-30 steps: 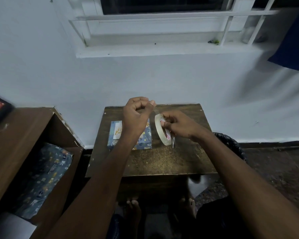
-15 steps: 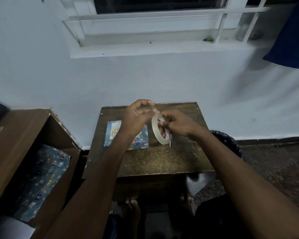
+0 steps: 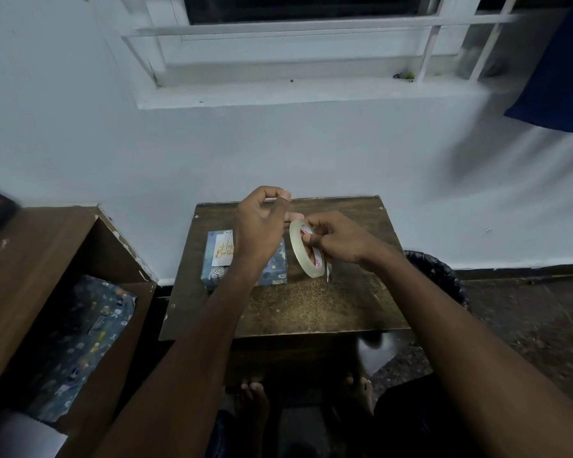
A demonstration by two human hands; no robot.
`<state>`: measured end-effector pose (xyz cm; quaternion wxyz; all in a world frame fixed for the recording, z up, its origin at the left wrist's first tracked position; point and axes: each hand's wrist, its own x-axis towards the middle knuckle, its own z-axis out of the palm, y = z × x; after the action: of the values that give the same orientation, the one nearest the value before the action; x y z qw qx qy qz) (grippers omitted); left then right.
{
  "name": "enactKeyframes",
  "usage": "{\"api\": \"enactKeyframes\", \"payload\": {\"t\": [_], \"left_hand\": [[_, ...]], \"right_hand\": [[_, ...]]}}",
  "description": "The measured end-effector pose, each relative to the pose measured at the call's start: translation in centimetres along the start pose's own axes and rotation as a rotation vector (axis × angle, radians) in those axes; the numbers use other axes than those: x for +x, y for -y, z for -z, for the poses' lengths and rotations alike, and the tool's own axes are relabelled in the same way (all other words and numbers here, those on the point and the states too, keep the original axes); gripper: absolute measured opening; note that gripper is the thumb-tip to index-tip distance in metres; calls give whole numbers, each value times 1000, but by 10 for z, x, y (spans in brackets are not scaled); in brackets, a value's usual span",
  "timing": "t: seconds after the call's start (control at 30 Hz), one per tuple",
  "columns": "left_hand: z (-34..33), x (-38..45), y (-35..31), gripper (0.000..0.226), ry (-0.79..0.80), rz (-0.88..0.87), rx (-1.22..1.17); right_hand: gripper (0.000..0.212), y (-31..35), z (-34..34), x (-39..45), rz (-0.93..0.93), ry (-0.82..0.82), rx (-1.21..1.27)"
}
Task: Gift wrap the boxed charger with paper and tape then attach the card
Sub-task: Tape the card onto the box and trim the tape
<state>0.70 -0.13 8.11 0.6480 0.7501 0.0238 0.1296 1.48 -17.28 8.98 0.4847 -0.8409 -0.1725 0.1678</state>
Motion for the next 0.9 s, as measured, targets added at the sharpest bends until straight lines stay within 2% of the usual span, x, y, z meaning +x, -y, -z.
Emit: {"api": "enactKeyframes", "payload": {"t": [0.2, 0.33, 0.77, 0.9], "left_hand": [[6, 2, -2, 11, 101, 35, -21], [14, 3, -2, 27, 189, 1, 29], [15, 3, -2, 30, 235, -153, 141], [16, 3, -1, 29, 232, -144, 145]], "right_hand": [[25, -7, 2, 1, -12, 0, -16], [23, -13, 6, 5, -20, -56, -39], [22, -22, 4, 13, -12, -68, -138], [22, -27, 4, 17, -31, -80, -139]]}}
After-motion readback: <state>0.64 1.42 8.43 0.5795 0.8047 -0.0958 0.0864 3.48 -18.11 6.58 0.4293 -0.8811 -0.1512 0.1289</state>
